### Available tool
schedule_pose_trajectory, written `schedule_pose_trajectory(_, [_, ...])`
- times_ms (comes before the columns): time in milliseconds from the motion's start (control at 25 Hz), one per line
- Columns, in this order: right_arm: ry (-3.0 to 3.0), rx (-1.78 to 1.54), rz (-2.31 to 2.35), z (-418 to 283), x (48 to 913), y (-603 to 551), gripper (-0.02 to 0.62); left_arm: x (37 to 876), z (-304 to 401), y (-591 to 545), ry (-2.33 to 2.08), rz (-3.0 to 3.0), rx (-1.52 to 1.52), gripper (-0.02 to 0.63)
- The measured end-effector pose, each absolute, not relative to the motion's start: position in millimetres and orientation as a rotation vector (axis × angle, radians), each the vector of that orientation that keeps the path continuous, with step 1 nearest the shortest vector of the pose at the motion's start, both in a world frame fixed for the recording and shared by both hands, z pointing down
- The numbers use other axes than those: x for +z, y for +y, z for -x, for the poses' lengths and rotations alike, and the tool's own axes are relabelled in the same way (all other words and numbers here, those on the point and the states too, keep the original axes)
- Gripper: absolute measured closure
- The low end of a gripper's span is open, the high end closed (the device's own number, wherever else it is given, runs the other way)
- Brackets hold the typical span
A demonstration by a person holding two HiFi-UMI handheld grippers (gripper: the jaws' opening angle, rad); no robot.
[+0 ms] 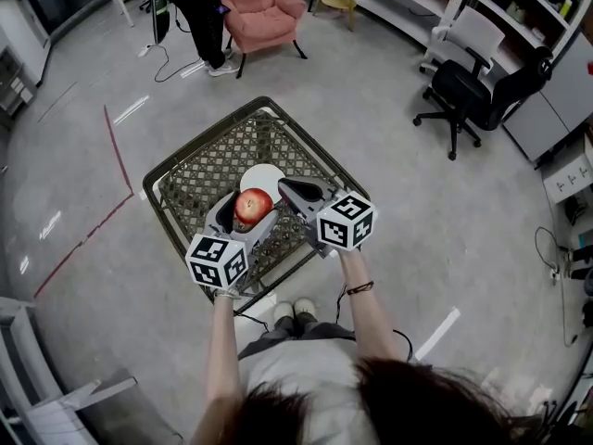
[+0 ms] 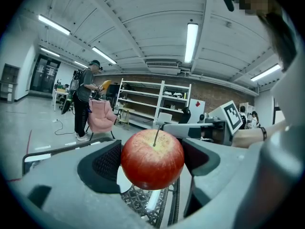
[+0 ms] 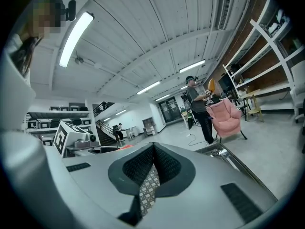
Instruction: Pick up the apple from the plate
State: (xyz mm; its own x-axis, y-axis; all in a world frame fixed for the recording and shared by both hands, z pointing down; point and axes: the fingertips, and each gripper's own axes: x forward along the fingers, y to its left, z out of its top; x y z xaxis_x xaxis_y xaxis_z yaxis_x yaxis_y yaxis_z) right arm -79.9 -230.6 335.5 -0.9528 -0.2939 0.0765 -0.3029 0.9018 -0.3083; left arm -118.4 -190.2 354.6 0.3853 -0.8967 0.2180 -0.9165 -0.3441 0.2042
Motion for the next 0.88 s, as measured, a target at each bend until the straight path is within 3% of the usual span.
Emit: schedule_pose_trajectory(880, [-3.047, 0.456, -0.448, 77.0, 337.0, -220.2, 0.586, 354.7, 119.7, -185.3, -1.588, -2.371, 0.095, 0.204])
